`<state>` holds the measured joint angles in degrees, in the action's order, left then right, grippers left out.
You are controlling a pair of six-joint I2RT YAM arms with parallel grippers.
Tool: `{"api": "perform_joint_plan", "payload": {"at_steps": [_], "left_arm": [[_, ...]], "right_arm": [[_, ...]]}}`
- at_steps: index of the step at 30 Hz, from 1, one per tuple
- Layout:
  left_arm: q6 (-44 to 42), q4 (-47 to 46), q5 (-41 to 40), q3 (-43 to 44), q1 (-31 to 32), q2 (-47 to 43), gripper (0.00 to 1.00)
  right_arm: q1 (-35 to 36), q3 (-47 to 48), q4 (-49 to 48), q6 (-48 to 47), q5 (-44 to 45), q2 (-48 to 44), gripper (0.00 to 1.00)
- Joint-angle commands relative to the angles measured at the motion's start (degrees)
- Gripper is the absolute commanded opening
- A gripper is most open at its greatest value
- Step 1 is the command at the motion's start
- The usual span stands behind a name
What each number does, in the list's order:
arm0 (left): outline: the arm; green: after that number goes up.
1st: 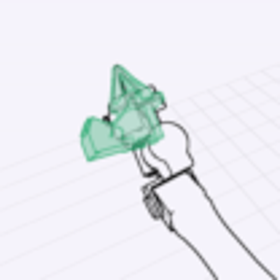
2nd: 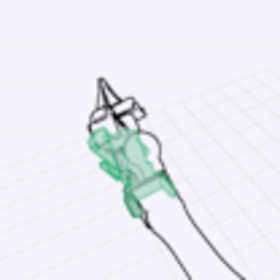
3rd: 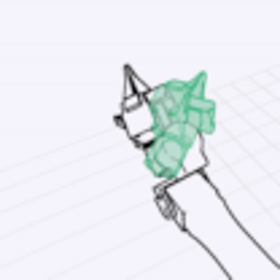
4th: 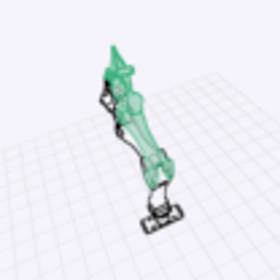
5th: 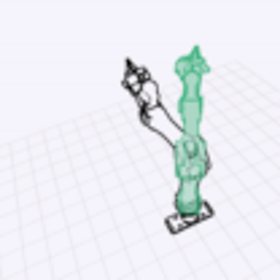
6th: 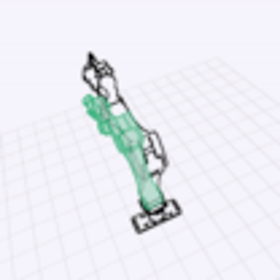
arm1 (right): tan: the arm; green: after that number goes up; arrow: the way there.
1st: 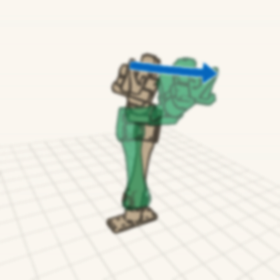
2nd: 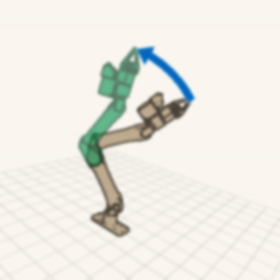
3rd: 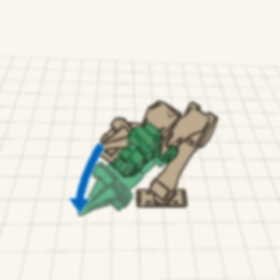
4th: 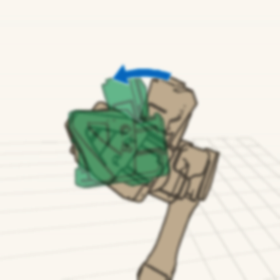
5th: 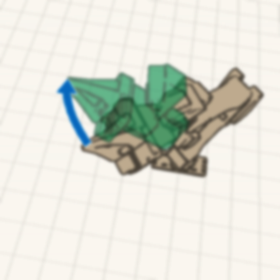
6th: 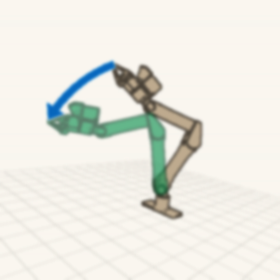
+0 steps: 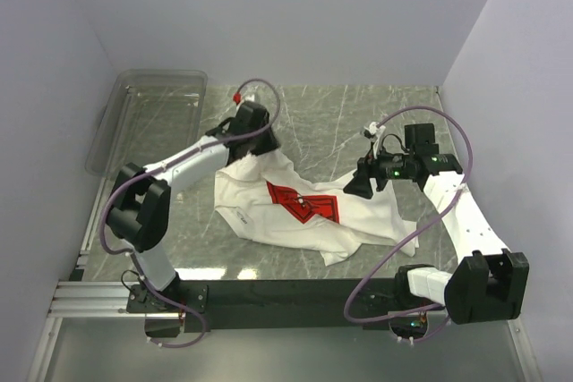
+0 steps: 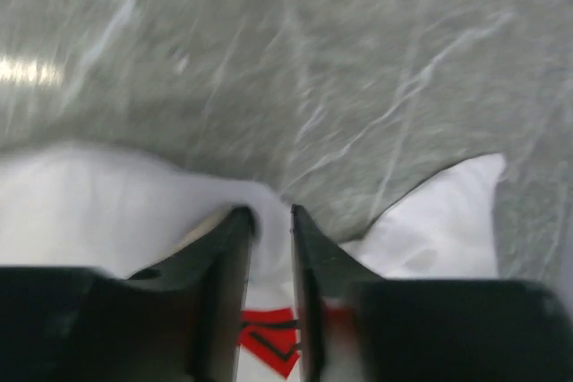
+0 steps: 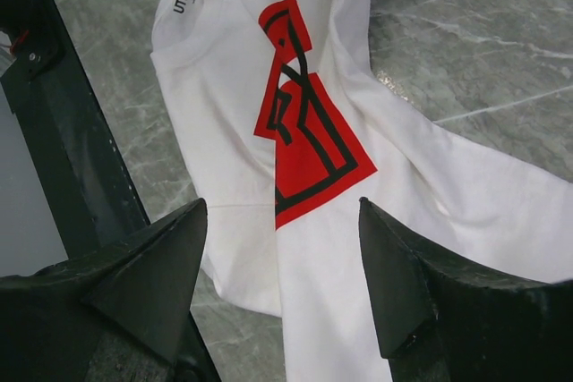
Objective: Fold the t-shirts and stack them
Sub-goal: Flatten the tshirt out
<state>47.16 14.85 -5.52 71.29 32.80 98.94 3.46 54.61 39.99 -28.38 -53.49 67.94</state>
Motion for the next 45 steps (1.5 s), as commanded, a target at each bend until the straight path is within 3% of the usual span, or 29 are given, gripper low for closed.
{"api": "perform_joint_plan", "payload": {"at_steps": [1,3,8,13,18,22,28,35,38,39,40,43,45], "left_arm": [[1.5,-1.8,7.4,10.4,-2.9,4.6,0.42],[2.4,-3.2,12.5,15.0,-5.4,8.9,0.55],[-3.9,1.0,12.8,21.6,-6.1,10.4,0.57],[-14.8,1.2,8.3,10.1,-5.2,0.7,0.58],[-22.6,0.3,7.7,1.5,-3.2,-2.6,0.58],[-27.3,2.5,3.5,3.1,-1.2,0.5,0.57],[-27.2,5.1,1.0,7.9,-0.3,7.7,0.54],[-26.1,6.1,2.0,13.0,-0.4,14.1,0.34],[-25.7,5.9,2.3,14.1,-0.2,13.7,0.15],[-25.5,5.8,2.3,14.3,-0.2,13.3,0.05],[-25.6,5.6,2.3,14.1,-0.2,12.0,0.01],[-25.6,4.7,2.8,12.8,-0.3,8.8,0.01],[-25.5,3.7,3.5,11.1,-0.2,7.2,0.0]], "right_arm": [[-1.4,-0.1,1.1,-1.5,-2.3,-1.4,0.75],[-2.1,-0.1,1.2,-1.6,-2.7,-1.1,0.75],[-3.0,-0.5,3.2,-2.9,-3.5,-0.7,0.74],[-3.2,-0.5,3.4,-3.7,-2.7,-0.7,0.73],[-3.1,-0.5,3.6,-4.0,-2.4,0.0,0.73],[-3.2,-0.4,3.5,-3.8,-2.3,0.2,0.73],[-3.2,-0.4,3.6,-3.5,-2.2,0.5,0.73],[-3.1,-0.4,3.2,-3.4,-1.4,0.5,0.73],[-4.8,-0.9,0.5,-0.7,2.2,0.1,0.73],[-5.0,-1.4,-0.8,0.8,6.8,-0.3,0.73],[-5.7,-2.0,-2.4,4.8,9.4,-0.6,0.73],[-8.0,-2.6,-9.5,11.5,22.4,-0.7,0.74],[-10.1,-1.5,-9.9,12.5,25.7,1.9,0.74]]}}
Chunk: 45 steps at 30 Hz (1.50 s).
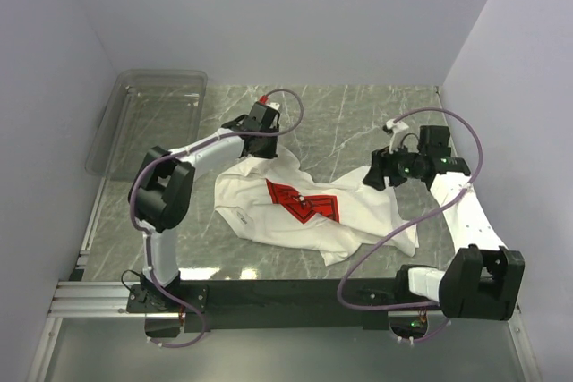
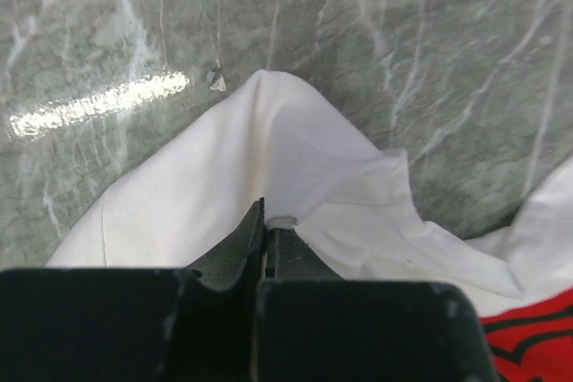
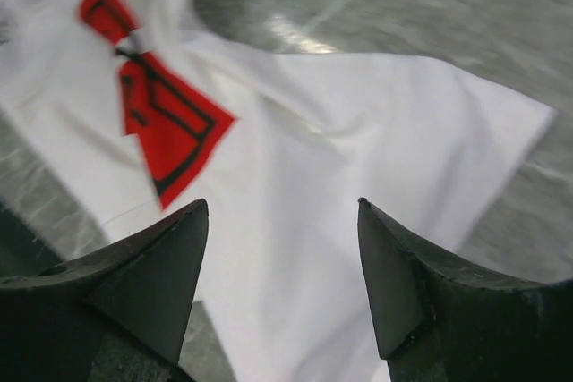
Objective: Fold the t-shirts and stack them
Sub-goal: Flatten the tshirt out
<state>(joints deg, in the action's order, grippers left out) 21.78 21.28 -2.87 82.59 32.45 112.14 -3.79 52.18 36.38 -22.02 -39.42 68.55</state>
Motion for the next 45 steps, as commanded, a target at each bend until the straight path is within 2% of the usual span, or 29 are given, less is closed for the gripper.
{"api": "perform_joint_plan", "payload": {"at_steps": [1,5,11,20,31,33,37,40,42,45], "left_arm": [[-0.1,-3.1,1.7,-0.8,0.2,-7.4,0.0],[0.4,-4.5,2.4,-3.4,0.1,-10.5,0.0],[-0.9,-4.1,2.4,-3.7,0.1,-14.4,0.0],[-3.5,-0.9,1.8,-1.6,0.0,-16.6,0.01],[-3.4,0.2,2.4,0.4,0.1,-21.0,0.0],[-3.4,0.3,2.4,0.6,0.0,-21.6,0.0],[-3.7,1.8,0.9,1.2,0.0,-23.5,0.0],[-4.1,3.0,-1.8,1.3,-0.2,-26.0,0.0],[-4.5,3.3,-3.5,1.2,-0.3,-28.3,0.0],[-4.7,3.2,-5.1,0.5,-1.0,-31.2,0.0]], "right_arm": [[-4.3,1.5,-6.1,6.1,12.7,2.7,0.74],[-10.0,5.6,-4.2,4.1,10.1,12.7,0.73],[-10.4,11.9,-3.3,1.6,8.6,24.1,0.7],[-10.3,18.4,-3.9,2.6,8.0,33.0,0.7],[-8.9,20.4,-3.9,2.9,8.9,39.9,0.65],[-8.3,20.8,-4.0,3.0,8.7,40.4,0.6],[-8.1,22.2,-2.8,3.0,6.5,41.1,0.34],[-9.5,20.2,-5.8,3.6,5.0,35.5,0.05],[-10.4,17.2,-7.5,3.7,4.2,31.3,0.0],[-11.8,13.4,-10.5,4.9,3.0,23.3,0.0]]}}
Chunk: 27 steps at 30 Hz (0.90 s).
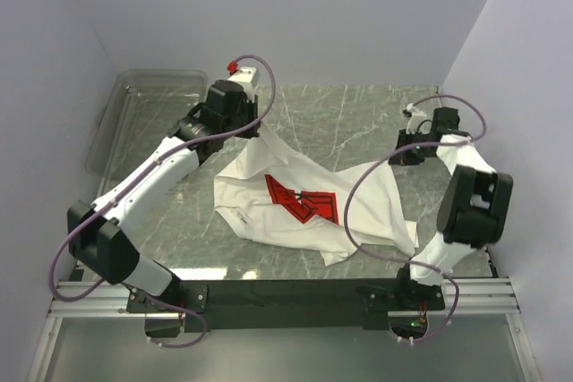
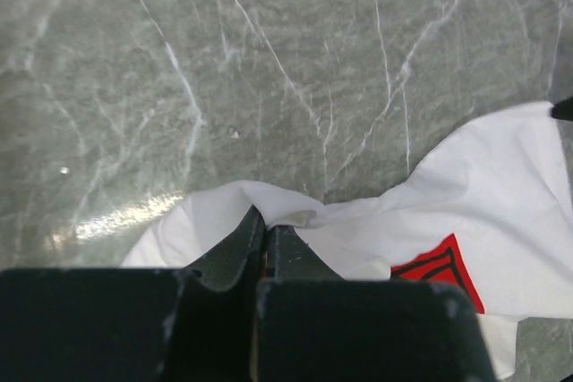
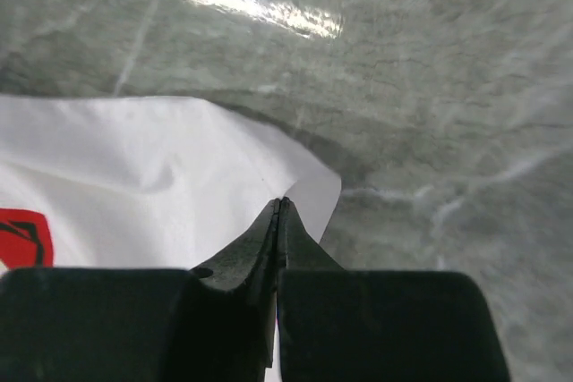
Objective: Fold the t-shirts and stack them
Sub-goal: Flatten the tshirt out
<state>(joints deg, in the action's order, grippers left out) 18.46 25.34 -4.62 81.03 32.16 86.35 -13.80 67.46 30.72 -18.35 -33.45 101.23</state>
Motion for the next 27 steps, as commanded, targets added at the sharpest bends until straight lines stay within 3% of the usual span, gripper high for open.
{"api": "perform_joint_plan", "payload": {"at_steps": [1,7,17,23,27], "left_arm": [[-1.5,-0.8,-3.6,1.6,-0.9,-6.1,0.0],[-1.9,-0.1,-5.0,0.3,-2.8,-9.2,0.0],[-2.8,1.8,-8.3,1.0,-6.9,-11.5,0.0],[-3.3,1.3,-5.0,0.4,-8.3,-13.1,0.0],[-3.6,-0.4,-0.4,-0.4,-8.3,-13.8,0.0]], "right_arm": [[-2.1,-2.6,-5.4,1.5,-3.3,-12.9,0.0],[-4.7,-7.2,-8.7,4.1,-3.0,-22.4,0.0],[-10.3,-8.1,-8.8,4.1,-4.1,-25.4,0.0],[-13.1,-8.5,-7.0,1.3,-12.0,-27.6,0.0],[-12.8,-8.9,-3.2,-5.7,-17.5,-28.2,0.02]]}}
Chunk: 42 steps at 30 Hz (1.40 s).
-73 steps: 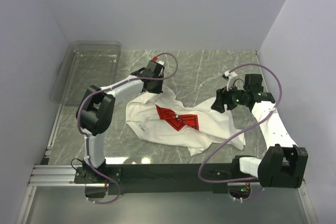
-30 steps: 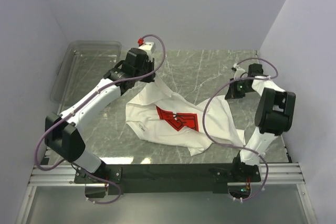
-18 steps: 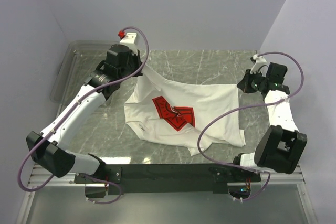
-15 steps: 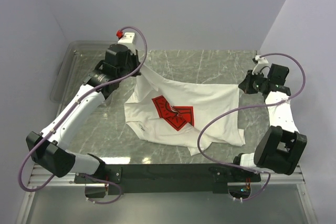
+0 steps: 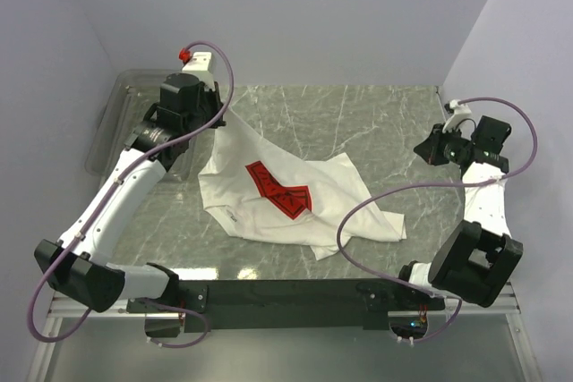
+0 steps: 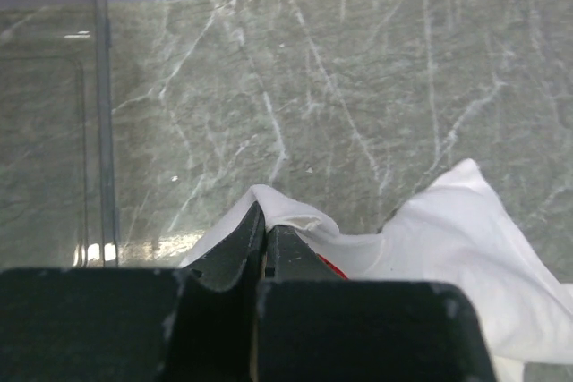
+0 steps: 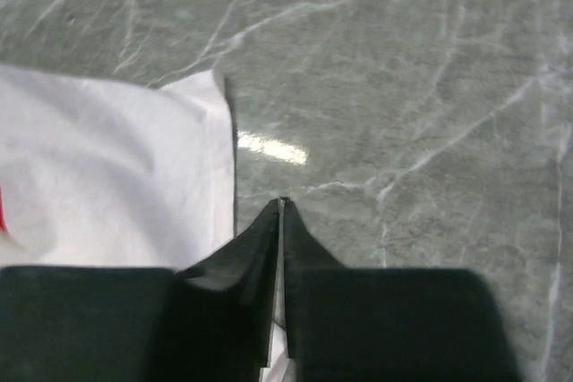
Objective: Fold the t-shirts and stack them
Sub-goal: Flatten the tshirt out
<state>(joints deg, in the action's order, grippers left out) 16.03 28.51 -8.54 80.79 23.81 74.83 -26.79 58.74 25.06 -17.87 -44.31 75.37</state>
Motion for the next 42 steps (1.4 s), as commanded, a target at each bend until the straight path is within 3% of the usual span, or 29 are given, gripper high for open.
{"api": "perform_joint_plan", "payload": {"at_steps": [1,4,5,8,15,23,35,41,42], "left_arm": [[-1.4,-3.5,5.1,-0.1,0.0,-2.1,0.0],[-1.2,-2.6,7.1,-0.4,0.0,-1.6,0.0],[-1.0,-2.2,8.1,-0.6,0.0,-1.7,0.0],[-0.3,-1.7,8.1,-3.2,0.0,-2.7,0.0],[1.8,-2.7,9.9,-11.0,0.0,-7.1,0.01],[2.6,-3.3,10.4,-13.4,0.0,-7.4,0.0],[2.6,-3.5,10.5,-13.4,-0.1,-7.9,0.01],[3.3,-4.0,10.6,-13.9,-0.1,-7.7,0.0],[3.4,-3.9,10.4,-13.8,-0.1,-7.8,0.01]], "right_arm": [[1.2,0.7,5.4,-7.5,-7.3,-0.8,0.16],[4.5,3.4,12.4,-13.2,-5.8,6.0,0.44],[7.4,5.0,13.6,-14.3,-4.0,8.0,0.48],[11.9,7.1,14.1,-14.2,-0.8,14.3,0.54],[24.0,17.4,9.7,-4.2,10.2,29.4,0.63],[31.7,31.2,12.7,-1.0,15.8,40.9,0.64],[34.1,35.6,15.5,-0.9,17.6,47.1,0.63],[34.5,36.9,15.8,-0.7,16.6,48.9,0.5],[34.6,37.1,16.1,-0.9,16.4,48.9,0.39]]}}
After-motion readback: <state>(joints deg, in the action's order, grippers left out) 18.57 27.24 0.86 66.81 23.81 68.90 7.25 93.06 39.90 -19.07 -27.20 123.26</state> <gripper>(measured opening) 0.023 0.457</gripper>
